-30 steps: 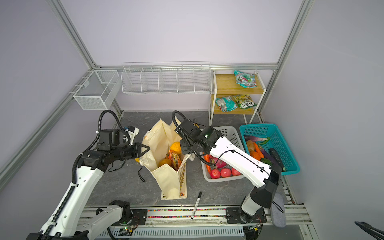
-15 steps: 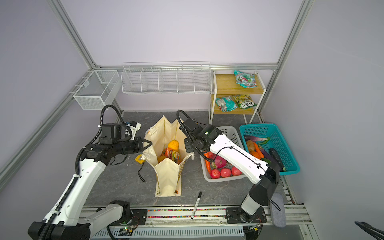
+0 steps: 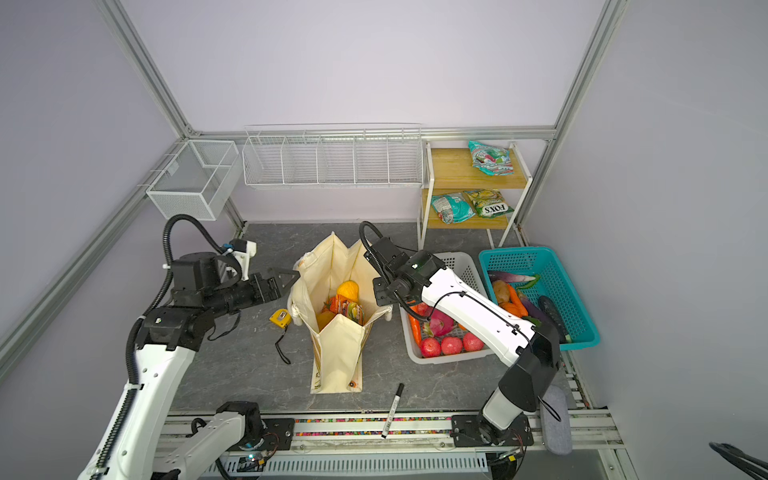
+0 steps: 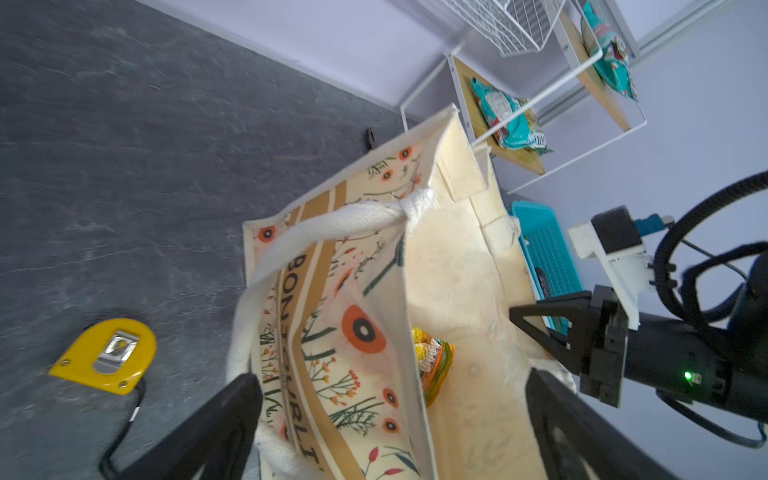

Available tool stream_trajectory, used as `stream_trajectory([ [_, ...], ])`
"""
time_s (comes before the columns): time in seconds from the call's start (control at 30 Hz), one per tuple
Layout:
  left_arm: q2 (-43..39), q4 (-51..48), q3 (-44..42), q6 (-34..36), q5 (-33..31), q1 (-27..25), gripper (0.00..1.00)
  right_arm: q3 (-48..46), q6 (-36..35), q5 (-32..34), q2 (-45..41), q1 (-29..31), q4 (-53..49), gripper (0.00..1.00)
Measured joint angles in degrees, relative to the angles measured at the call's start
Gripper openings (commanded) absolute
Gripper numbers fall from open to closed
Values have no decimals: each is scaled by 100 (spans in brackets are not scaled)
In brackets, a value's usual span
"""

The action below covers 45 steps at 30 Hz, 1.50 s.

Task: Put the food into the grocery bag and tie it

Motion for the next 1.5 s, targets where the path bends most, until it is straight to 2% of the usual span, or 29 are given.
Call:
stream_trajectory([
  [0.2,-498,-343,87,-177,-1152,210,81,0,-96,-74,-39,-31,11,7],
  [0.3,-629,-439,-24,-221,-1517,232,80,-4,-160,-103,-92,-48,24,7],
  [0.37,-673,-483,-192,-221,-1582,240,82,-39,-195,-136,-155,-66,79,7],
  [0.47,-702,-531,-555,-236,-1510,240,86,-87,-245,-192,-249,-114,109,7],
  [0.77,-1016,-509,-1843,-481,-752,240,84,-109,-369,-306,-297,-177,142,7],
  [1.0,-1032,-173,-1996,-678,-417,240,83,-109,-413,-385,-319,-181,144,7],
  [1.5,-254,905,-2573,-1176,-83,240,58,-103,-413,-503,-356,-181,142,7],
])
